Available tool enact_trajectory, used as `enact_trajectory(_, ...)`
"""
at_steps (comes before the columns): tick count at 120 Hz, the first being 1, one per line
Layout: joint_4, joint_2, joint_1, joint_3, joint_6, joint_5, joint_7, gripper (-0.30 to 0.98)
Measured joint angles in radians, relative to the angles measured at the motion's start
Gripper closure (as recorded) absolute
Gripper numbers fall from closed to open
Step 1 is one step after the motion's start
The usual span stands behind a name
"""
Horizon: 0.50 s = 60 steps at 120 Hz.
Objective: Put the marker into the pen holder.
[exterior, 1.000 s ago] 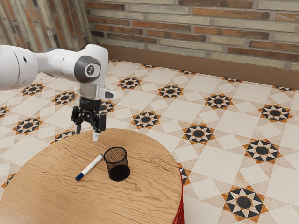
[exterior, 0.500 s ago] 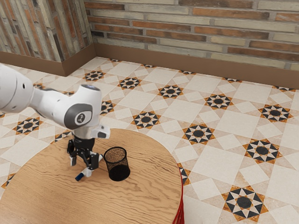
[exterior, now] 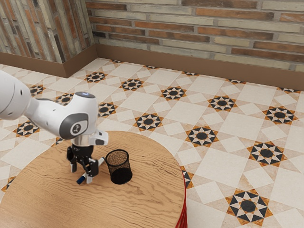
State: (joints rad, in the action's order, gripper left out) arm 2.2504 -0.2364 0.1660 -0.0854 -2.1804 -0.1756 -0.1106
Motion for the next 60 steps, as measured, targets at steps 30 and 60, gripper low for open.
enact_trajectory(30,0.000,-0.003,0.000,0.009,-0.005,0.015,0.000,0.21)
enact_trajectory(60,-0.006,-0.005,-0.001,0.009,-0.013,0.017,-0.002,0.45)
